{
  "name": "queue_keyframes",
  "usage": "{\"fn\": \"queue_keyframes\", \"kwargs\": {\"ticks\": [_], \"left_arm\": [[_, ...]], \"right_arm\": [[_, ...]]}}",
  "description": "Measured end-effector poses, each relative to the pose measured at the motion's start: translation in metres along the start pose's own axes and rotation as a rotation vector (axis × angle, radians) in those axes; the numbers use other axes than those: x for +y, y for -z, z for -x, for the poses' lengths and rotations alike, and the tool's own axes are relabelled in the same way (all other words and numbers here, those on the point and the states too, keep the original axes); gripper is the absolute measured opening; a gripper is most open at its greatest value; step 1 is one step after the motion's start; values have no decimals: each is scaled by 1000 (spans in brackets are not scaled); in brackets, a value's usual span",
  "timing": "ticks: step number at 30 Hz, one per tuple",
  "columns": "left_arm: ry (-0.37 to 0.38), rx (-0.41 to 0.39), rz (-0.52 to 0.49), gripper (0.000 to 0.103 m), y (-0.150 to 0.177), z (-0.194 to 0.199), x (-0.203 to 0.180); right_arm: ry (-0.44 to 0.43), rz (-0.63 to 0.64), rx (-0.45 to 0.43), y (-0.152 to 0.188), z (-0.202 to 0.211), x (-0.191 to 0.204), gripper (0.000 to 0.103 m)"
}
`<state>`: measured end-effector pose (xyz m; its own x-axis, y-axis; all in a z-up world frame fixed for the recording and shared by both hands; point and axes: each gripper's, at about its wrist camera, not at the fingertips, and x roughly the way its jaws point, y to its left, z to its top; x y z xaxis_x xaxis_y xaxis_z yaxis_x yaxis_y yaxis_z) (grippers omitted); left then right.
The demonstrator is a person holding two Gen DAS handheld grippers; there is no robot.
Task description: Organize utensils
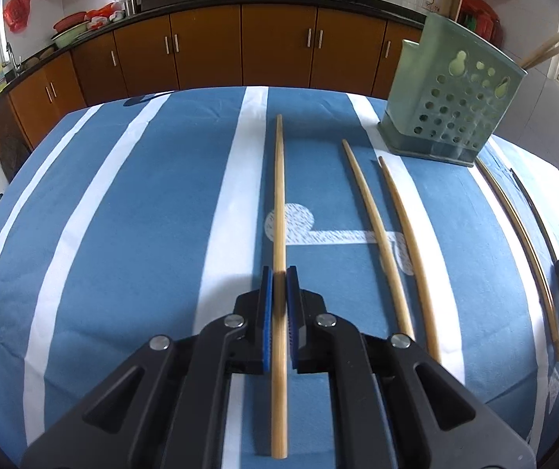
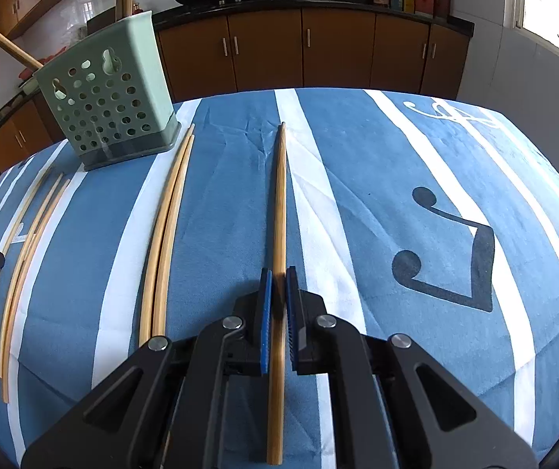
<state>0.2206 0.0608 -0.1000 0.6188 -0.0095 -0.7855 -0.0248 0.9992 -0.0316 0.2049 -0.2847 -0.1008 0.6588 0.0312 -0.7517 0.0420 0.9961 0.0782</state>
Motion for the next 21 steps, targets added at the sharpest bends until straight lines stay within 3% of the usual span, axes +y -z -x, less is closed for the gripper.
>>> {"fn": "queue_keyframes", "kwargs": {"ticks": [21], "left_arm": [[45, -18, 32, 10, 2, 0, 7]], "right_arm": [[-14, -14, -3, 0, -1, -1, 9]]}}
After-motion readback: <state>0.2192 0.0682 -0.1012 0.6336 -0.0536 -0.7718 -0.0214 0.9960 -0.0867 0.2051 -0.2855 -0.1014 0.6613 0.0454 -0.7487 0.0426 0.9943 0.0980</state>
